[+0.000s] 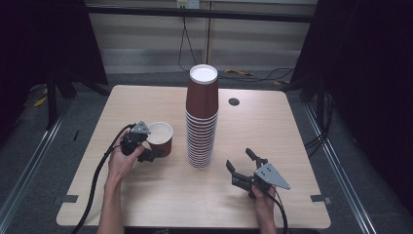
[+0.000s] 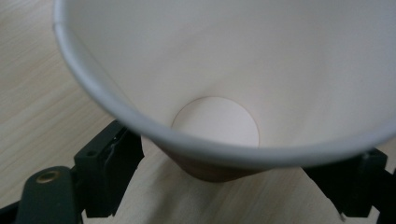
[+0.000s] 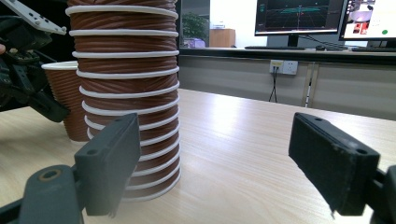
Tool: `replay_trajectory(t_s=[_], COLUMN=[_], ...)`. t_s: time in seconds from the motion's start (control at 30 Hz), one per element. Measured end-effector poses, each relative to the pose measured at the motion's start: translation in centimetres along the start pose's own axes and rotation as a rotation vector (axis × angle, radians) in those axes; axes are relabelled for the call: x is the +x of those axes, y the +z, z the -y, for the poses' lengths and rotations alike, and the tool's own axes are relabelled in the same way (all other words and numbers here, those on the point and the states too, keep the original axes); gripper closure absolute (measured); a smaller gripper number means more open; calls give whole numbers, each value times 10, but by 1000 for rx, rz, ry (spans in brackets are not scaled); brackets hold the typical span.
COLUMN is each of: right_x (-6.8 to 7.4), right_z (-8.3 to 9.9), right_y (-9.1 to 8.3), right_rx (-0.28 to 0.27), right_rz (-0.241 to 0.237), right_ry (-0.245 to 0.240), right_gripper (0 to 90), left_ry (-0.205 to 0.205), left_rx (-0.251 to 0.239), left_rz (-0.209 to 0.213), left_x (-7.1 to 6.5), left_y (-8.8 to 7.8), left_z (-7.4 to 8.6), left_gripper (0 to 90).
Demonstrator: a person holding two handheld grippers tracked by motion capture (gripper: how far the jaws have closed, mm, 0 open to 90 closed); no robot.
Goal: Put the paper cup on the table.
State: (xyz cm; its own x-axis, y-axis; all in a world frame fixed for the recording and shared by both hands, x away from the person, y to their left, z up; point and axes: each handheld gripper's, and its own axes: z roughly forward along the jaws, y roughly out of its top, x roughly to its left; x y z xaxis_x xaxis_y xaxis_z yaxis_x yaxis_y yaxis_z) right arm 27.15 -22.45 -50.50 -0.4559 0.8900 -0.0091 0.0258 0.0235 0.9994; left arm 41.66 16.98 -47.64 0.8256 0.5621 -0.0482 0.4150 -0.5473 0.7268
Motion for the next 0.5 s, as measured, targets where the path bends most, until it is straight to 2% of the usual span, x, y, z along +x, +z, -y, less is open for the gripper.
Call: replay_trajectory(t_s=[0.03,0.1,0.17,0.23,0.27,0.37,0.43,0.5], right_x=[0,0,0,0,0,0,0,0], right_z=[0,0,0,0,0,0,0,0], right_y=[0,0,0,0,-1,0,-1,0], right_rx=[1,-1,-1,-3,-5,-5,-5,-5], right_rz=[-1,0,-2,-2,-1,-2,-2,-3], right_ry=[0,0,1,1,1,1,1,0], right_gripper=[168,168,168,168,168,168,168,168], left_ry=[4,-18,-34,-40,-47,-60,-64,-70], left_rx=[-18,-42,-30,-55,-66,-97,-120,-130], left_rz=[-8,-4,-23,-21,-16,-49,-42,-59], left_x=[0,-1,-1,-3,-4,-9,-12,-17], left_y=[-1,-3,-5,-7,-8,-12,-15,-18], left_z=[2,4,7,11,13,18,20,22], left_gripper=[157,158,157,157,158,158,158,158])
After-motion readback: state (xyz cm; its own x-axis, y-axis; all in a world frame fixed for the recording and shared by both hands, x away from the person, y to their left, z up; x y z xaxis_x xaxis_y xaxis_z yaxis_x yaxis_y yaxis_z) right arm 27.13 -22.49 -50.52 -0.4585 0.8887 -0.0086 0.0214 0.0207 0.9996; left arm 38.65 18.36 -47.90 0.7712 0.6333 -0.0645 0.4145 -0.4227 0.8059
